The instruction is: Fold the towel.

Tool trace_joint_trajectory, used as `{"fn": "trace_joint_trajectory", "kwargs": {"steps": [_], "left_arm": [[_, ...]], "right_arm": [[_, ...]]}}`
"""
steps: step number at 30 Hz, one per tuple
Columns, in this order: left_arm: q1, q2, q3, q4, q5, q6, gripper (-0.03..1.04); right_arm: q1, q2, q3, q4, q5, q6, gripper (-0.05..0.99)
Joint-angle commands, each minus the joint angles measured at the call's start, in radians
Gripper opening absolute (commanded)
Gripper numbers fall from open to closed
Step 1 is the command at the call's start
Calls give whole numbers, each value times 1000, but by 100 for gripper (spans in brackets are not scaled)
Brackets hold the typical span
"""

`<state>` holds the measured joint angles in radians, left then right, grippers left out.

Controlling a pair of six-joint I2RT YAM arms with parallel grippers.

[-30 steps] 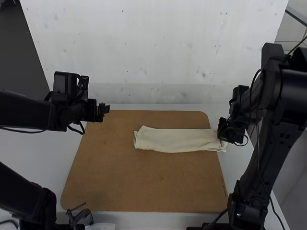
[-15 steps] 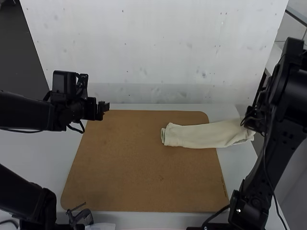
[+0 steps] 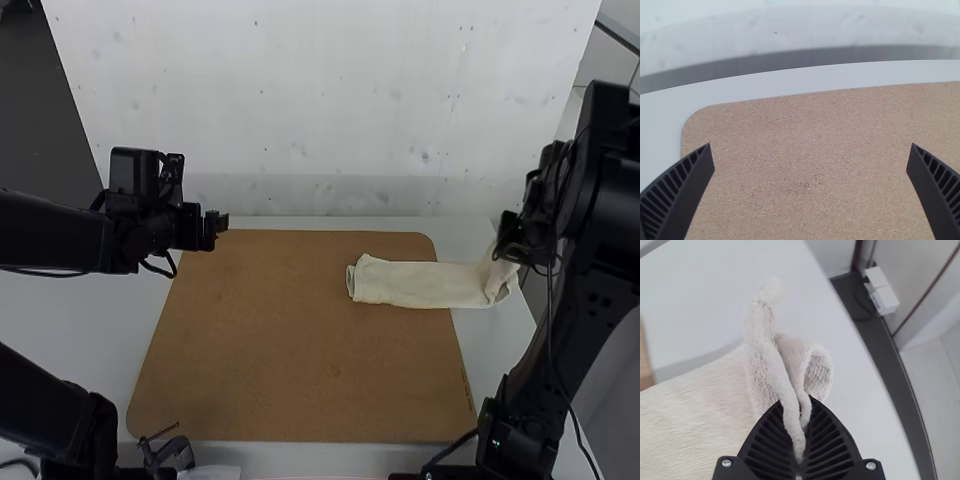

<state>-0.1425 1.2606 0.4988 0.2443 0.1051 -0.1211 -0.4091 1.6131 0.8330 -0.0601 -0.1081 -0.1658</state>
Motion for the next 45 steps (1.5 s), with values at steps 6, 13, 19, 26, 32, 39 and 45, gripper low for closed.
{"fn": "trace_joint_trajectory", "kwargs": {"steps": [6, 13, 19, 26, 32, 39, 45], "left_arm": [[-8, -1, -5, 10, 2, -6, 99], [-8, -4, -6, 10, 2, -6, 99], [-9, -4, -8, 12, 2, -6, 99], [-11, -3, -9, 13, 2, -6, 99], [-11, -3, -9, 13, 2, -6, 99], [-16, -3, -11, 13, 4, -5, 99], [-17, -4, -17, 16, 5, -5, 99]], "right_arm": [[403, -159, -104, -26, 117, 190, 2], [679, -136, -72, -60, 209, 319, 2], [794, -59, -14, -81, 237, 373, 2], [871, 19, 44, -84, 263, 414, 2], [917, 79, 77, -75, 286, 433, 2], [934, 39, 60, -33, 272, 433, 38], [911, -163, 28, 19, 219, 431, 15]]}}
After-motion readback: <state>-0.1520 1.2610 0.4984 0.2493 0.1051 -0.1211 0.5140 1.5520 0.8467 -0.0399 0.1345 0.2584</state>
